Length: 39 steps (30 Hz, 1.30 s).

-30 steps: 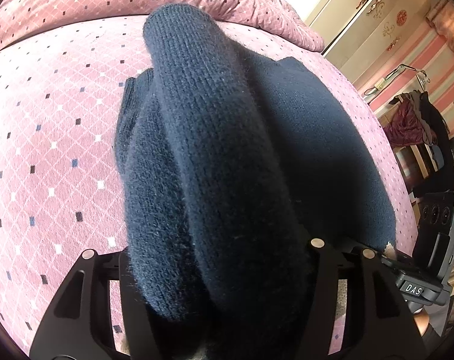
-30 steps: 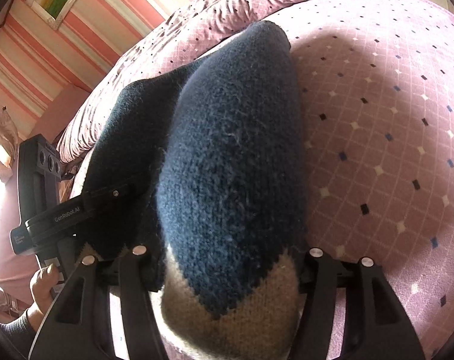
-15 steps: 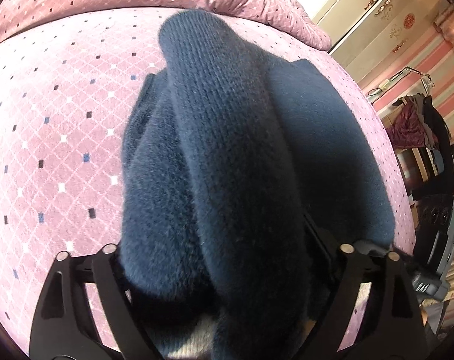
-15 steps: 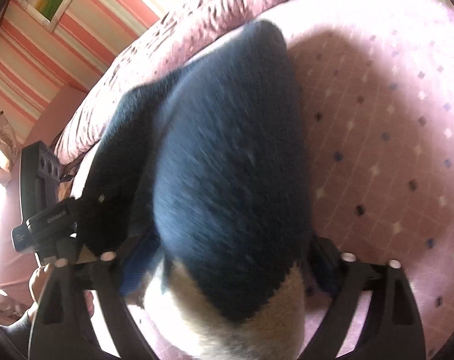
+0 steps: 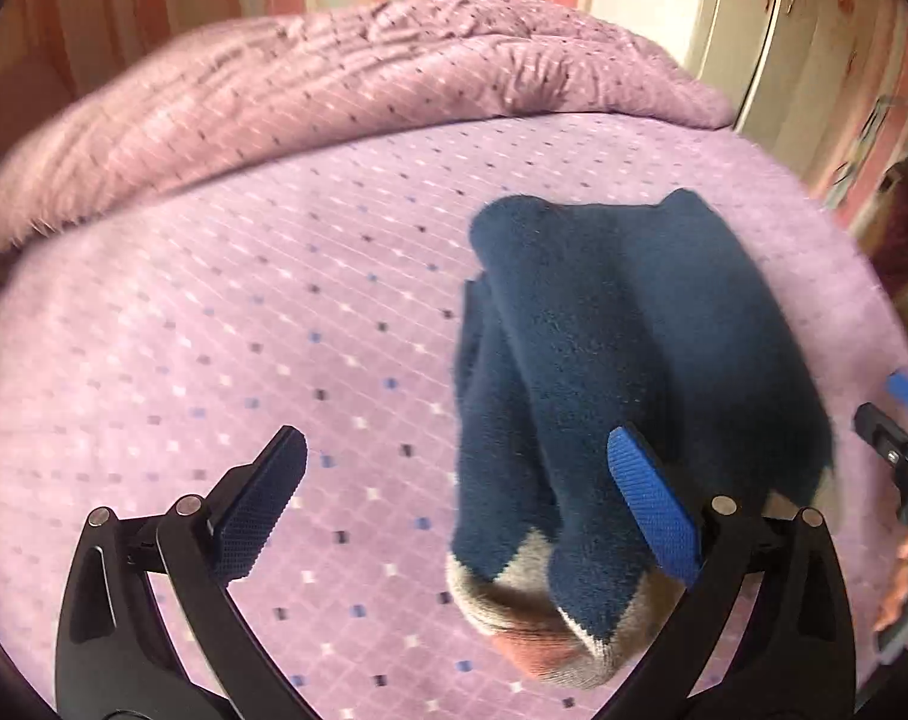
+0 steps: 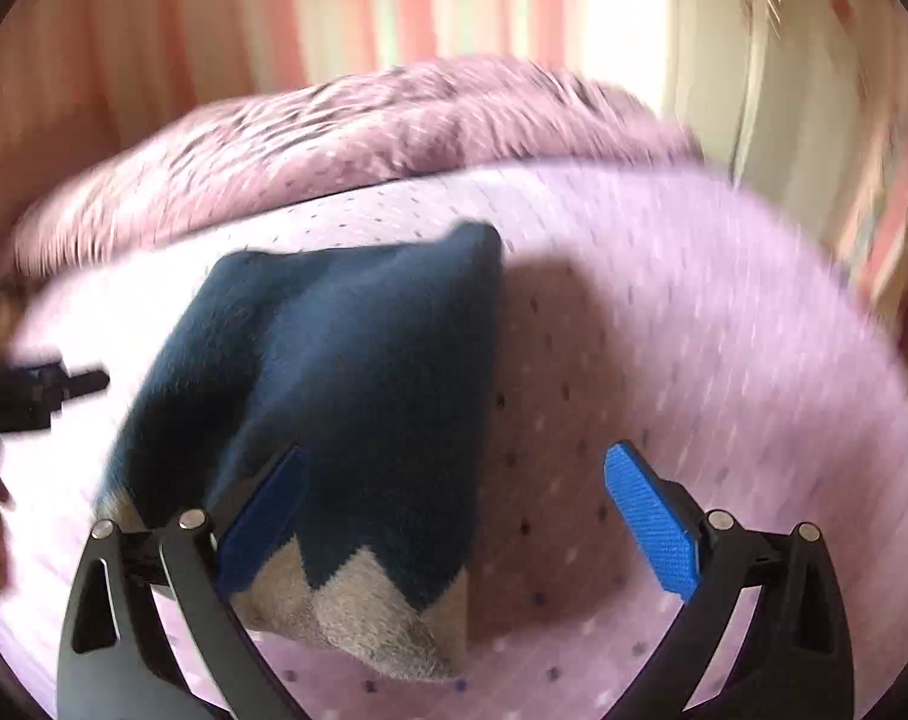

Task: Fold small clothes
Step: 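Lower the bundle onto the sheet and open both tools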

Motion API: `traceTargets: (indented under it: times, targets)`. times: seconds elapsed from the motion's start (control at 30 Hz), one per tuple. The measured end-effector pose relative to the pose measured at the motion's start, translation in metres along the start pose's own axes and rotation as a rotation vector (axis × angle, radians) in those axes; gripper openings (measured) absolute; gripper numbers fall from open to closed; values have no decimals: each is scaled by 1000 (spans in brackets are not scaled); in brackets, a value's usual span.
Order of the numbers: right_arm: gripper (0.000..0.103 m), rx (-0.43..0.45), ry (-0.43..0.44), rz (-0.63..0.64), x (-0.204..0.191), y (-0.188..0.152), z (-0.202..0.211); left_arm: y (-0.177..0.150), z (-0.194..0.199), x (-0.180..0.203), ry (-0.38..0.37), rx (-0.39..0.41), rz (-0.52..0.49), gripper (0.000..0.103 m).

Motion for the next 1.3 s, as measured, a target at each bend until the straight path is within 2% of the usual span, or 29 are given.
traceTargets:
  times: [0.1, 0.17, 0.23, 0.47, 0.6, 0.77, 0.93, 1.07, 1.3]
  targets:
    - [100, 41, -11, 120, -29, 3, 4, -9, -8, 14, 91, -2, -62, 100]
    - [100, 45, -4, 136, -44, -1, -1, -18, -18, 19, 141, -9, -97, 100]
    - [100, 49, -10, 130, -49, -8, -6, -21, -24, 19, 157, -12, -88, 100]
    - [99, -48, 2, 116, -52, -37, -30, -34, -44, 4, 127, -43, -31, 100]
    - [100, -70, 10, 85, -46, -48, -42, -37, -48, 5, 134, -30, -79, 100]
    - [101, -69, 22, 74, -45, -52, -48, -39, -53, 1, 125, -21, -68, 100]
    - [101, -67, 31, 65, -43, -46, -43, -36, -47, 0, 105, -5, -35, 100]
    - [101, -30, 29, 36, -37, -29, -21, -31, -31, -2, 102, 2, -21, 100]
    - [101, -31, 36, -3, -48, -3, 19, -27, 15, -24, 73, 0, 42, 100]
Point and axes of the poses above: each gripper's, at about its wrist camera, not at the fingertips, and z roughly against the way its jaws point, x to its right, y to its top, the point moved 5 cm from there along -z, roughly the way its jaws point, and after that the axes turned 10 degrees about -y, right-handed, at the moved point
